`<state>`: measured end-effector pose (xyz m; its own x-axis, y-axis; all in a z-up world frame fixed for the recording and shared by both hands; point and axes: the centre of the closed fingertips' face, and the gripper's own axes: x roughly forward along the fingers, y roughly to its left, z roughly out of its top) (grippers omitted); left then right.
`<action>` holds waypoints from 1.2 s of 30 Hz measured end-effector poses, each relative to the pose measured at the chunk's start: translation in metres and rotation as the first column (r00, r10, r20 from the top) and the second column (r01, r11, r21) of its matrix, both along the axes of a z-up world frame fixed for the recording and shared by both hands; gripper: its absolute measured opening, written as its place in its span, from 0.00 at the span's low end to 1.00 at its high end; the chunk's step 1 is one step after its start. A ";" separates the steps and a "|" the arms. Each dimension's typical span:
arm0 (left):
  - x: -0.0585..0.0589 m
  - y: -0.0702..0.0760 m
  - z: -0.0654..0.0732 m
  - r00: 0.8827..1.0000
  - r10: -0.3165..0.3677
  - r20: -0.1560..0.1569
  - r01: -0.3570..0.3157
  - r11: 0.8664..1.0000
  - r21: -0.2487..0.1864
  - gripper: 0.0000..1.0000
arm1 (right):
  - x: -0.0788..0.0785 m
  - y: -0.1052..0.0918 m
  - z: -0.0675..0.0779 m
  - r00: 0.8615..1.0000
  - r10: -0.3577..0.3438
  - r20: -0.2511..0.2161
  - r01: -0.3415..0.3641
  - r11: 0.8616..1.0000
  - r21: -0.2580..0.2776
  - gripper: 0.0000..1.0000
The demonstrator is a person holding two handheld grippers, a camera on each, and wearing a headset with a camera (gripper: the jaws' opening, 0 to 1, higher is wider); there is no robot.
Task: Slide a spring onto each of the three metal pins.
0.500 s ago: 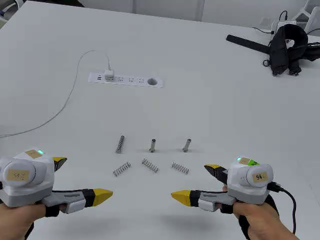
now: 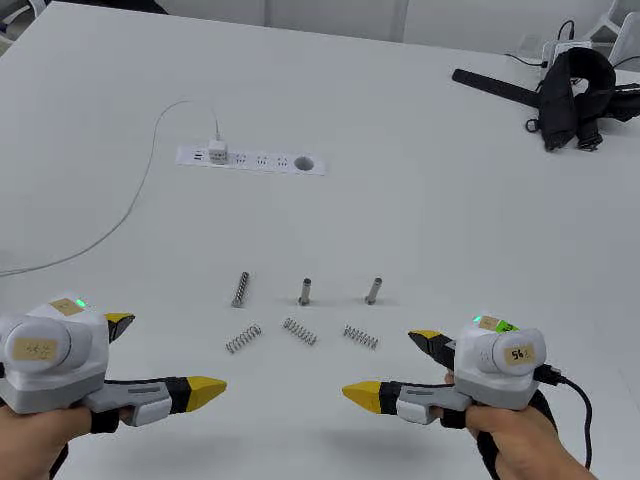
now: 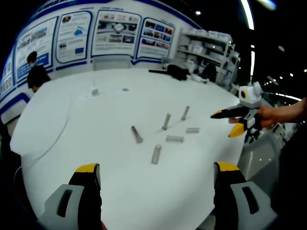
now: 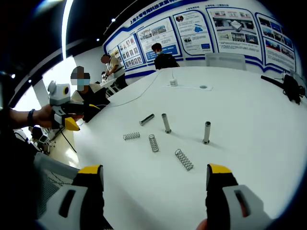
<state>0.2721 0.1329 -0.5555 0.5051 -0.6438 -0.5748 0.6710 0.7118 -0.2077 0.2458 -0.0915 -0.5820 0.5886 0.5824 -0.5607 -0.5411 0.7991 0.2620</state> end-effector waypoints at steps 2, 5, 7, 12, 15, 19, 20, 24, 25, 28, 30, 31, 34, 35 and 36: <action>0.000 0.000 0.000 1.000 0.000 0.001 0.000 1.000 0.001 1.00 | 0.000 0.000 0.000 1.000 -0.002 0.000 0.002 1.000 0.004 0.90; 0.000 0.000 0.000 1.000 -0.002 0.000 0.002 1.000 0.001 1.00 | 0.000 0.000 0.001 1.000 -0.003 0.001 0.003 1.000 0.002 0.90; 0.001 0.000 -0.001 1.000 -0.002 -0.001 0.002 1.000 0.002 1.00 | 0.001 0.000 0.001 1.000 -0.003 0.001 0.003 1.000 0.003 0.90; 0.002 -0.001 -0.003 1.000 -0.005 -0.005 0.005 1.000 0.003 1.00 | -0.001 0.000 -0.001 1.000 -0.001 -0.003 0.001 1.000 0.000 0.90; 0.005 -0.003 -0.005 1.000 -0.009 -0.009 0.009 1.000 0.003 1.00 | -0.001 -0.001 -0.001 1.000 -0.002 -0.005 0.002 1.000 0.000 0.90; 0.007 -0.005 -0.009 1.000 -0.014 -0.018 0.014 1.000 0.004 1.00 | -0.001 -0.002 -0.001 1.000 -0.005 -0.006 0.005 1.000 0.003 0.90; 0.008 -0.006 -0.010 1.000 -0.014 -0.021 0.014 1.000 0.003 1.00 | 0.000 -0.003 -0.001 1.000 -0.007 -0.007 0.007 1.000 0.003 0.90; 0.011 -0.008 -0.012 0.999 -0.018 -0.026 0.018 1.000 0.003 1.00 | 0.000 -0.004 -0.001 1.000 -0.007 -0.007 0.007 1.000 0.002 0.90; 0.012 -0.009 -0.013 0.999 -0.019 -0.029 0.019 1.000 0.003 1.00 | -0.001 -0.004 -0.002 1.000 -0.007 -0.008 0.007 1.000 0.001 0.90; 0.015 -0.009 -0.016 0.999 -0.022 -0.035 0.022 1.000 0.007 1.00 | -0.002 -0.005 -0.002 1.000 -0.010 -0.010 0.010 1.000 0.003 0.90; 0.018 -0.010 -0.017 0.999 -0.024 -0.037 0.024 1.000 0.008 1.00 | -0.003 -0.006 -0.003 1.000 -0.011 -0.012 0.011 1.000 0.004 0.90; 0.019 -0.010 -0.018 0.999 -0.024 -0.039 0.025 1.000 0.009 1.00 | -0.004 -0.006 -0.003 1.000 -0.011 -0.013 0.012 1.000 0.004 0.90; 0.023 -0.012 -0.019 0.999 -0.026 -0.044 0.026 1.000 0.010 1.00 | -0.006 -0.007 -0.004 1.000 -0.014 -0.017 0.014 1.000 0.004 0.90; 0.025 -0.013 -0.019 0.999 -0.027 -0.044 0.028 1.000 0.010 1.00 | -0.007 -0.008 -0.005 1.000 -0.017 -0.021 0.017 1.000 0.006 0.90; 0.026 -0.014 -0.019 0.999 -0.028 -0.043 0.028 1.000 0.010 0.99 | -0.007 -0.008 -0.006 1.000 -0.019 -0.023 0.019 1.000 0.007 0.90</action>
<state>0.2982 0.1193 -0.5748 0.4616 -0.6512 -0.6024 0.6814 0.6951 -0.2293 0.2387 -0.1000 -0.5879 0.5863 0.5755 -0.5702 -0.5198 0.8071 0.2801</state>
